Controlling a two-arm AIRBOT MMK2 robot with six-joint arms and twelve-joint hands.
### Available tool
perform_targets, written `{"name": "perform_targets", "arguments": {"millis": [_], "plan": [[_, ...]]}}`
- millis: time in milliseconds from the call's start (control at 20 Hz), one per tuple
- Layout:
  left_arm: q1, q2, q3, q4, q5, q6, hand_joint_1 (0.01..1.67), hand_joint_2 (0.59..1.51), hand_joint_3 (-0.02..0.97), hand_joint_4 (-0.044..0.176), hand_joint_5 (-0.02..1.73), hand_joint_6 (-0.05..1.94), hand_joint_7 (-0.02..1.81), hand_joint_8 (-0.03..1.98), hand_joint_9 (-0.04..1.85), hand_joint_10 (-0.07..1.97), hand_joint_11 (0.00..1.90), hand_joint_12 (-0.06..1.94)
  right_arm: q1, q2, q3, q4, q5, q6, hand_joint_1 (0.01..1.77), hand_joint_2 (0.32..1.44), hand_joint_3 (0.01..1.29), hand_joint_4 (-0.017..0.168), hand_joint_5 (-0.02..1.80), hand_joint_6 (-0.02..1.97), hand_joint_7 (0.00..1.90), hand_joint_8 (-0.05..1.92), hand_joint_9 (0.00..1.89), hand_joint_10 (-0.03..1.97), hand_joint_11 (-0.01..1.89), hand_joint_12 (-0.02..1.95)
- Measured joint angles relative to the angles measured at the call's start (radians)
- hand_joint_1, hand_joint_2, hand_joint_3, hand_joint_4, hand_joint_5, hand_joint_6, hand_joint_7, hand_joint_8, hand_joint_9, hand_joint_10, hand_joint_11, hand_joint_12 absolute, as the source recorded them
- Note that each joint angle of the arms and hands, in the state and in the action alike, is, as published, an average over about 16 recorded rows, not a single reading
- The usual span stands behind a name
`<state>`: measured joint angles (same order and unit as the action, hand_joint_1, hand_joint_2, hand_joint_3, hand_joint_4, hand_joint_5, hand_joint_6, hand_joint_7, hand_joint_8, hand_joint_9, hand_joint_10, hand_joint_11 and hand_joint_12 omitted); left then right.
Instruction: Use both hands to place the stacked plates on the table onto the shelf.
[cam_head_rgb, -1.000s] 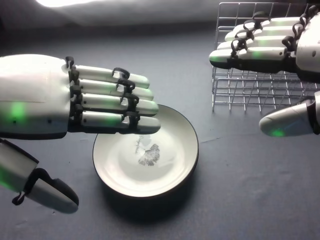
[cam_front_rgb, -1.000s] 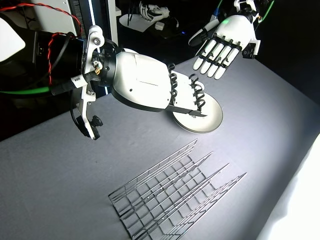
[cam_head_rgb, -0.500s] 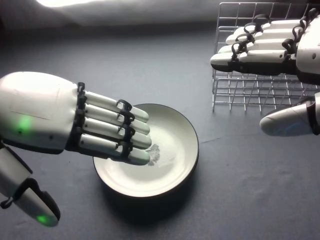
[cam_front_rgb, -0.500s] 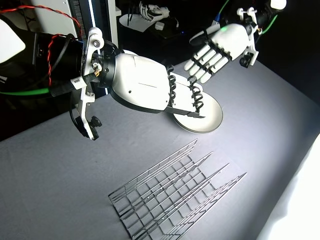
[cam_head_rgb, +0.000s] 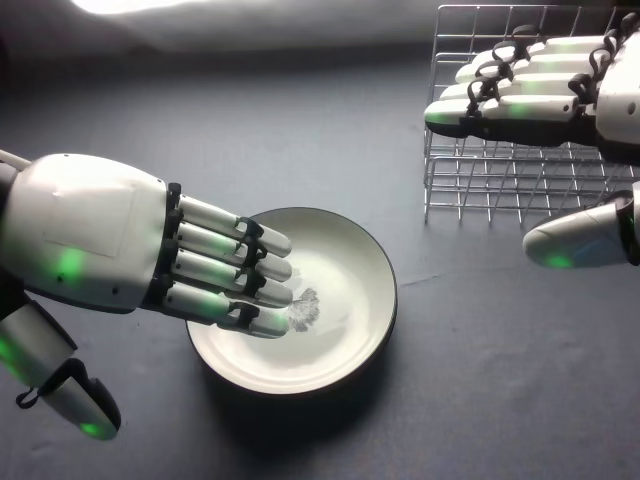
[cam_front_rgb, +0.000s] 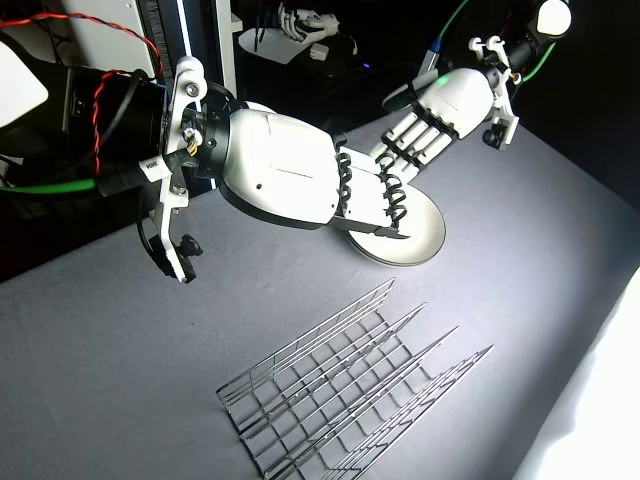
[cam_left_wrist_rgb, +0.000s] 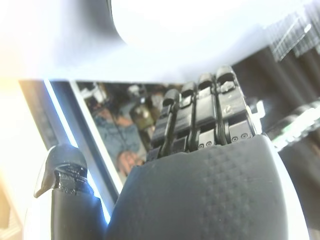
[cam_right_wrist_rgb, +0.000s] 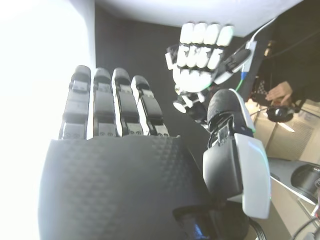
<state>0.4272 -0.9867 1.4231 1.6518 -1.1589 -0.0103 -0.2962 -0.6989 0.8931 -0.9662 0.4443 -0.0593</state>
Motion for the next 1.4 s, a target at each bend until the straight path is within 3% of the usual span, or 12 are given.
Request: {"name": "perform_targets", "arguments": {"millis": [400,700,1000,1400], "plan": [[0.049,-0.042,0.066,0.021,0.027,0.088,0.02,1.065,0.020,0.004,0.02,0.01,0.02,0.00,0.02,0.00,0.01,0.01,-0.002,0.005,0.000,-0.002,0.015,0.001,0.02,1.23,0.03,0.001,0.01,-0.01,0.02,0.00,0.01,-0.02,0.02,0.02],[0.076,-0.065,0.103,0.022,0.041,0.122,0.02,1.065,0.019,0.006,0.02,0.01,0.02,0.00,0.02,0.00,0.01,0.00,-0.003,0.009,0.000,-0.002,0.024,0.003,0.02,1.23,0.03,0.001,0.02,-0.01,0.01,0.00,0.01,-0.02,0.02,0.02],[0.085,-0.089,0.138,0.037,0.056,0.126,0.02,1.068,0.019,0.005,0.02,0.00,0.01,0.00,0.02,0.00,0.01,0.00,-0.007,0.011,0.001,-0.003,0.026,0.001,0.02,1.23,0.03,0.001,0.03,-0.01,0.02,0.00,0.02,-0.02,0.02,0.02],[0.089,-0.117,0.178,0.069,0.066,0.093,0.02,1.078,0.020,0.000,0.00,-0.02,0.00,-0.01,0.02,0.00,0.01,0.00,-0.015,0.012,0.001,-0.003,0.031,-0.003,0.02,1.23,0.03,0.001,0.04,-0.02,0.03,0.00,0.02,-0.02,0.02,0.02]]}}
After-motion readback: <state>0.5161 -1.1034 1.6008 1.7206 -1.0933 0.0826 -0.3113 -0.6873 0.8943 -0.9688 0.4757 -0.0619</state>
